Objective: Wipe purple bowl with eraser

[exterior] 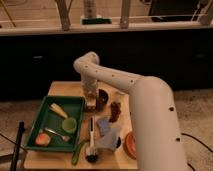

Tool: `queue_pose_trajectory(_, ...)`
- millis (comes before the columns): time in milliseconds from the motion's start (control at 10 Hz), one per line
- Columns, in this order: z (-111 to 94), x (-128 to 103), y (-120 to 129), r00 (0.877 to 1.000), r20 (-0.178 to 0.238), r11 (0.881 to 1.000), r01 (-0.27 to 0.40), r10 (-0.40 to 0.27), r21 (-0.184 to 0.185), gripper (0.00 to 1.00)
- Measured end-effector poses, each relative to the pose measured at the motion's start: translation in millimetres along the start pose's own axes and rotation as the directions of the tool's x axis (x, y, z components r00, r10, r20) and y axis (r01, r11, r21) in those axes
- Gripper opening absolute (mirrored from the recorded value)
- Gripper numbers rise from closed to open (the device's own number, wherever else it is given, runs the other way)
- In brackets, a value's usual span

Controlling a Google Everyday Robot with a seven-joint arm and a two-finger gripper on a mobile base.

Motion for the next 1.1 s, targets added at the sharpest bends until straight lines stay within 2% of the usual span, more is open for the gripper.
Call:
queue_pose_trajectory(300, 9, 0, 44, 0.997, 0.023, 0.997, -0.077, 0.078, -0.031, 0.00)
queue_pose_trajectory(400, 10, 3, 49, 0.995, 0.022, 0.994, -0.099, 0.100, -0.035, 0.00)
queue_pose_trajectory(800, 4, 36, 57, 0.984, -0.024, 0.984, -0.177, 0.177, -0.031, 0.00)
queue_pose_trajectory(1100, -5, 47, 42, 0.984, -0.057, 0.985, -0.171, 0.169, -0.020, 0.00)
